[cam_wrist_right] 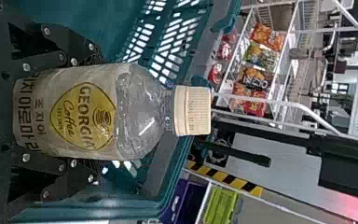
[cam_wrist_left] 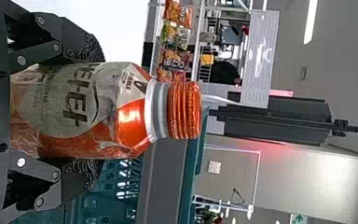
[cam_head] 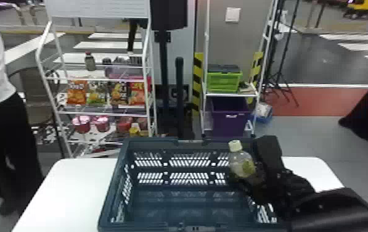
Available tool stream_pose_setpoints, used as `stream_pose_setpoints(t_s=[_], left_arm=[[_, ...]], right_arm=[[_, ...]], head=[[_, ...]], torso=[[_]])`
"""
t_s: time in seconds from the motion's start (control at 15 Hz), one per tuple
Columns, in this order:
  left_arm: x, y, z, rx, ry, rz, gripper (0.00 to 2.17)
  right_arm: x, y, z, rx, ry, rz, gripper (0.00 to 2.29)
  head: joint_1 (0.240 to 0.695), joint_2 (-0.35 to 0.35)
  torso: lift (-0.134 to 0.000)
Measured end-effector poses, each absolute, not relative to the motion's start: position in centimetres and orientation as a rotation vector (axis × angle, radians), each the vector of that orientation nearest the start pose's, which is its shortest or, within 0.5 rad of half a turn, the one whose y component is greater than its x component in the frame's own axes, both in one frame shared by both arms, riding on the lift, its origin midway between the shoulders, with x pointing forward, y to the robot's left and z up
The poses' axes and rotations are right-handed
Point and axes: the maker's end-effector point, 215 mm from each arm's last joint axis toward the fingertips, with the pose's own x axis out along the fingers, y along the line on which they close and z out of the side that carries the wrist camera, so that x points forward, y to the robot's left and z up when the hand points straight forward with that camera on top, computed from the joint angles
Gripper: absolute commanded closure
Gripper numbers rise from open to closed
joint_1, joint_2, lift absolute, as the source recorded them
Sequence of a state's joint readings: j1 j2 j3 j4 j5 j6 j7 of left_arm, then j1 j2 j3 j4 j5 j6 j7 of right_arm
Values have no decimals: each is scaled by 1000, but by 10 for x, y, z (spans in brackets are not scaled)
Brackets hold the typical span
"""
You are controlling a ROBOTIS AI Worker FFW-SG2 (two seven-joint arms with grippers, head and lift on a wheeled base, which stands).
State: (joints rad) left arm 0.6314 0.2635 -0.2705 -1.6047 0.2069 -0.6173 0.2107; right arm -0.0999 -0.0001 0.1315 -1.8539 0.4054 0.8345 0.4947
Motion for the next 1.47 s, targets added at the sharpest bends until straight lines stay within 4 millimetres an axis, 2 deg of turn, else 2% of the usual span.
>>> stream_pose_setpoints(t_s=[0.2, 0.33, 0.47, 0.53, 0.67, 0.8, 0.93, 1.07, 1.13, 1.33, 1.47], left_arm=[[332, 218, -463, -108, 63, -41, 2145], [333, 227, -465, -105, 67, -39, 2145], [334, 234, -467, -105, 71, -31, 2145], [335, 236, -467, -106, 71, -29, 2145], [338, 235, -464, -108, 66, -30, 2145], [341, 233, -463, -109, 69, -33, 2145], [342, 230, -462, -109, 83, -34, 2145], [340, 224, -462, -94, 114, -32, 2145], [339, 218, -460, -77, 127, -33, 2145], [338, 193, -465, -47, 187, -38, 2145], [334, 170, -470, -14, 231, -41, 2145]], right_arm=[[583, -122, -393, -303, 504, 401, 2287], [585, -116, -397, -315, 500, 412, 2287], [586, -114, -393, -317, 488, 419, 2287], [585, -110, -382, -313, 468, 431, 2287], [568, -96, -351, -281, 426, 479, 2290], [541, -84, -317, -219, 384, 520, 2290], [510, -87, -287, -133, 347, 542, 2287], [483, -118, -264, -38, 307, 518, 2287], [469, -146, -259, 15, 293, 487, 2287], [423, -244, -258, 166, 238, 401, 2287], [383, -324, -260, 238, 137, 362, 2287]], head=[[499, 0], [499, 0], [499, 0], [499, 0], [499, 0], [499, 0], [499, 0], [499, 0], [499, 0], [499, 0], [499, 0]], torso=[[0], [0], [0], [0], [0], [0], [0], [0], [0], [0], [0]])
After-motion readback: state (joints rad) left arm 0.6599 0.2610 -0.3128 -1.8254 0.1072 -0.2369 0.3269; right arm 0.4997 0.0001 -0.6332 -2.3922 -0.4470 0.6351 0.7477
